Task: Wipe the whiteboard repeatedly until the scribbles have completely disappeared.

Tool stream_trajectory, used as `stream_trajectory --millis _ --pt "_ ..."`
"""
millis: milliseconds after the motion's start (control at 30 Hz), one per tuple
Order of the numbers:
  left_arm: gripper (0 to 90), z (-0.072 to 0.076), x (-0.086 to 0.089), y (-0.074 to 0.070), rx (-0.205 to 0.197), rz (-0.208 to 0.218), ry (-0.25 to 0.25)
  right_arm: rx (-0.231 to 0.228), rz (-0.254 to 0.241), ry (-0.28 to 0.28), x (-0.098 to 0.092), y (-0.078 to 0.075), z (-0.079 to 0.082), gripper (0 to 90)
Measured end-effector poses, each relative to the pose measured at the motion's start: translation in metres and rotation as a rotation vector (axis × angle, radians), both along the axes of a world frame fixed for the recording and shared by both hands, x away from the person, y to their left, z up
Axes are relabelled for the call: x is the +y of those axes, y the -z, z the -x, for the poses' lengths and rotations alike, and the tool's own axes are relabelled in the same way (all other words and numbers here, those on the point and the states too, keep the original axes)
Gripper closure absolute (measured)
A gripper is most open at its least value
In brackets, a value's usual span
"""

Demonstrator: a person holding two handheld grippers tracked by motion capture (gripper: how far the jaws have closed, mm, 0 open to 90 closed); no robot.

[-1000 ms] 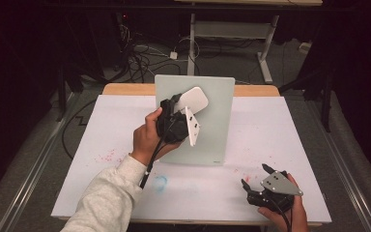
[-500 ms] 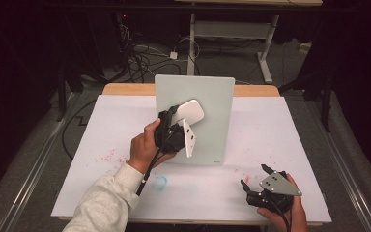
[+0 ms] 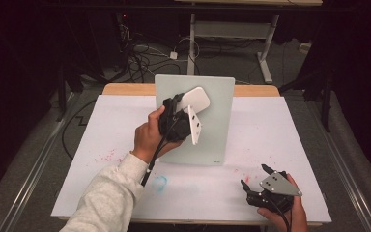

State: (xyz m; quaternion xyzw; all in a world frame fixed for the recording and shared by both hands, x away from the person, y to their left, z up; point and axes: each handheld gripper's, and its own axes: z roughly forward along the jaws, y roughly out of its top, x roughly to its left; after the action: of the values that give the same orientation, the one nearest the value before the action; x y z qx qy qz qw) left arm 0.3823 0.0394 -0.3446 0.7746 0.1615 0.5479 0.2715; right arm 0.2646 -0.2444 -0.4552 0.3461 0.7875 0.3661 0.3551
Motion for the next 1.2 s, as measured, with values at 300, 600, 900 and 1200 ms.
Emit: stream_trajectory --millis 300,600,900,1200 --pt "29.2 0.004 -0.001 0.010 0.003 -0.023 0.009 0.005 0.000 0.001 0.000 0.000 0.000 18.9" --pt "29.3 0.020 0.014 0.039 0.104 -0.039 0.061 0.004 0.007 0.001 0.001 0.000 0.000 18.9" --pt "29.2 0.048 0.029 0.051 0.215 -0.033 0.190 0.003 0.002 0.008 0.001 0.000 0.000 18.9" --pt "29.2 0.077 0.041 0.072 0.411 -0.093 0.363 0.004 -0.004 0.011 0.001 -0.001 0.000 18.9"
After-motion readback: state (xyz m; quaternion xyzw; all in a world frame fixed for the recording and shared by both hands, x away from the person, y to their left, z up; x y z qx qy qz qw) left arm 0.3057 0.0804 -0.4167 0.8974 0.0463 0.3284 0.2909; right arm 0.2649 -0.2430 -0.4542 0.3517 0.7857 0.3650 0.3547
